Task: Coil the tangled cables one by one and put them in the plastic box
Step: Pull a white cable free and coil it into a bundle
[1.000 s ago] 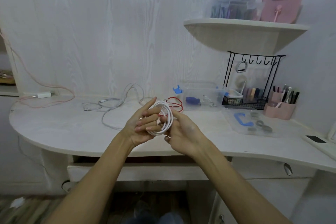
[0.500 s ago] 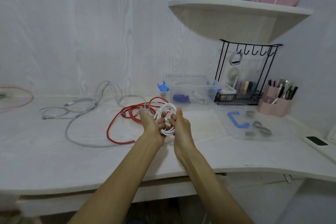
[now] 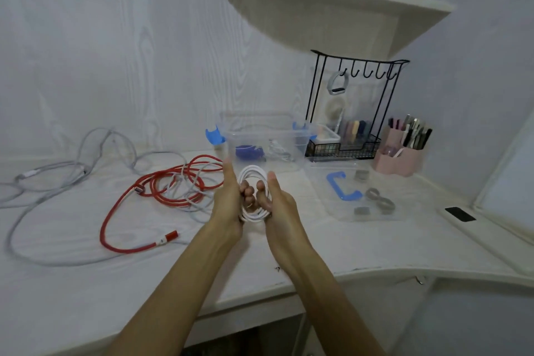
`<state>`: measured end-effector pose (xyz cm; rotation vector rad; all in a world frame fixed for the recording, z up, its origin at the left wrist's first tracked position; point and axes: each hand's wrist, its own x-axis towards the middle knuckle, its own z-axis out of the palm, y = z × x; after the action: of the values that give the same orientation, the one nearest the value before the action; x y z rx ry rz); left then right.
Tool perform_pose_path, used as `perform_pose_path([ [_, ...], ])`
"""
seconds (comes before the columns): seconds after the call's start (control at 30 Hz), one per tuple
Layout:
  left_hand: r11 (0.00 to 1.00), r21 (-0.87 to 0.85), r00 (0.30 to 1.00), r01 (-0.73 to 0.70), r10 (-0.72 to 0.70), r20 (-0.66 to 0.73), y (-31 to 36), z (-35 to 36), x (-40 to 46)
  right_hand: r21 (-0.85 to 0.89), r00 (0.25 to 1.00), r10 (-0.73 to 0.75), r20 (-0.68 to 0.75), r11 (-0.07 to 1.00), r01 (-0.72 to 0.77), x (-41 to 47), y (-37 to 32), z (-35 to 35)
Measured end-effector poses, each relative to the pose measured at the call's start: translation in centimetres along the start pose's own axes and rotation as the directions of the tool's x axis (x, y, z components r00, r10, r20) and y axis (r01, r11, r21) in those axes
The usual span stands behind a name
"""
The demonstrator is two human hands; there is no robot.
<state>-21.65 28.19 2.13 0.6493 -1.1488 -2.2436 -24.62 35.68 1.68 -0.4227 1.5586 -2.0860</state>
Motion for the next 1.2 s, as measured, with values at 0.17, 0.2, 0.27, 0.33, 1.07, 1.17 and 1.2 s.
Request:
perform_pose_path([
  [0.17, 0.957, -0.157, 0.929, 0.246, -0.186, 0.320, 0.3, 0.8, -0.7, -0.037, 0.993, -0.089, -0.074, 0.996, 0.087, -0.4, -0.4, -2.5],
  [0.2, 0.973, -0.101, 0.930, 0.208, -0.165, 0.328, 0.2, 1.2, -0.9, -0.036, 0.990, -0.095, -0.108, 0.995, 0.092, -0.3, -0.5, -2.9],
  [0.27, 0.995, 0.070, 0.951, 0.071, -0.088, 0.295, -0.1, 2.6, -1.3, -0.058, 0.979, -0.098, -0.176, 0.994, 0.089, -0.1, -0.7, -3.6],
  [0.33, 0.979, 0.197, 0.968, -0.056, 0.005, 0.250, -0.5, 3.9, -1.6, -0.105, 0.970, -0.108, -0.216, 0.991, 0.087, 0.1, -1.1, -4.2],
  [1.07, 0.948, 0.315, 0.995, -0.042, 0.012, 0.097, -0.6, 4.5, 0.8, -0.986, 0.959, 0.232, -0.162, -0.085, -0.146, 6.0, -10.8, -17.9],
  [1.17, 0.931, 0.358, 0.992, -0.067, 0.025, 0.120, 0.4, 3.9, 0.7, -0.989, 0.981, 0.142, -0.132, -0.092, -0.120, 6.6, -9.8, -18.2],
  [1.2, 0.928, 0.364, 0.991, -0.076, 0.031, 0.127, 0.7, 3.7, 0.6, -0.986, 0.986, 0.110, -0.123, -0.129, -0.109, 6.6, -9.5, -18.3],
])
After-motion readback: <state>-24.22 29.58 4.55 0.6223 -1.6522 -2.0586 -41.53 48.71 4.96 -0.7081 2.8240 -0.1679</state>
